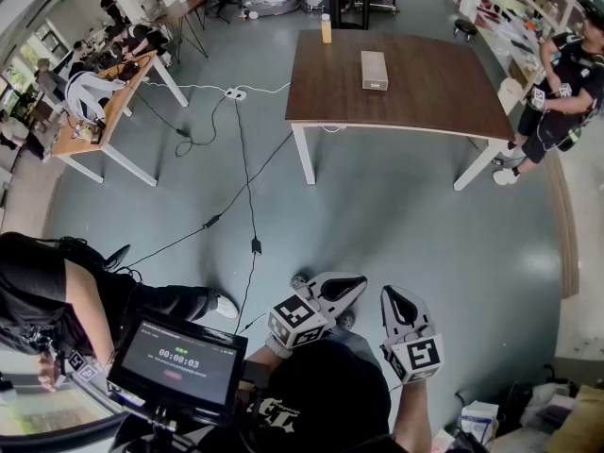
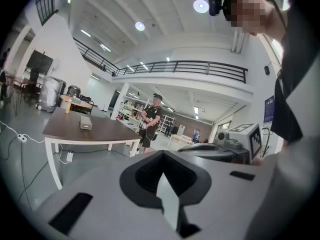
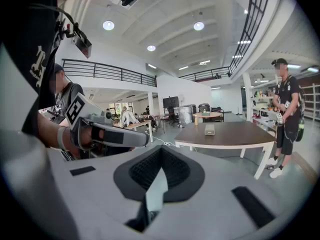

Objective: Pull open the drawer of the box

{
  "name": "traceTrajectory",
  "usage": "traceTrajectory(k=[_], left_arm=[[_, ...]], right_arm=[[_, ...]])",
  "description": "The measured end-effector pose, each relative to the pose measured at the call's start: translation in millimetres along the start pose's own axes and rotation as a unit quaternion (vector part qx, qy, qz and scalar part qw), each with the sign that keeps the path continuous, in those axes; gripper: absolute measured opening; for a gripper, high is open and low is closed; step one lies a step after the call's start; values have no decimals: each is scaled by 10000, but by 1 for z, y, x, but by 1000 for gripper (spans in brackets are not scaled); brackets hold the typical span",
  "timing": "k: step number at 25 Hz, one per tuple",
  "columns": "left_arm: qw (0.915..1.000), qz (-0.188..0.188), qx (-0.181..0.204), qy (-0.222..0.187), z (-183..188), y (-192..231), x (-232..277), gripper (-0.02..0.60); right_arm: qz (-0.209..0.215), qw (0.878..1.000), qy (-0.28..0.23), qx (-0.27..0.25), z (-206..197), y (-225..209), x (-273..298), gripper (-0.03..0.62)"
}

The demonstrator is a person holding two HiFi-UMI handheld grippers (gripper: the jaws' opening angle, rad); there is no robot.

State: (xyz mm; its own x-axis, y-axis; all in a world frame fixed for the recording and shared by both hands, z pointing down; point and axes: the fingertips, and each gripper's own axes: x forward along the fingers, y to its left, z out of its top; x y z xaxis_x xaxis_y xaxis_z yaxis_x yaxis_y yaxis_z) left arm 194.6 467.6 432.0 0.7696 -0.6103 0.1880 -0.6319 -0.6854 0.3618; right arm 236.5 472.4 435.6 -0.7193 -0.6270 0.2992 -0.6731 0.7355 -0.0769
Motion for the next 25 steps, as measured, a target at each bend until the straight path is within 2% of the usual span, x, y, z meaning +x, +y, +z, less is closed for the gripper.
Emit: traceTrajectory(k=[8, 14, 18, 21, 25], left_arm=[[9997, -39, -242, 0, -7, 5, 5, 5], [9996, -194, -147, -164, 21, 37, 34, 5], [9994, -38, -202, -264, 30, 59, 36, 5], [9989, 137, -398, -208, 25, 79, 35, 5], [9983, 259, -486, -185, 31, 101, 38, 5]], right_arm=[[12, 9995, 297, 123, -14, -2, 4, -17], [-246, 9991, 339, -80, 2, -29, 32, -17], [-388, 9985, 354, -180, 14, -39, 49, -17], [-338, 9972, 651, -119, 24, -42, 64, -17], [-272, 9983, 506, -34, 23, -58, 86, -17]])
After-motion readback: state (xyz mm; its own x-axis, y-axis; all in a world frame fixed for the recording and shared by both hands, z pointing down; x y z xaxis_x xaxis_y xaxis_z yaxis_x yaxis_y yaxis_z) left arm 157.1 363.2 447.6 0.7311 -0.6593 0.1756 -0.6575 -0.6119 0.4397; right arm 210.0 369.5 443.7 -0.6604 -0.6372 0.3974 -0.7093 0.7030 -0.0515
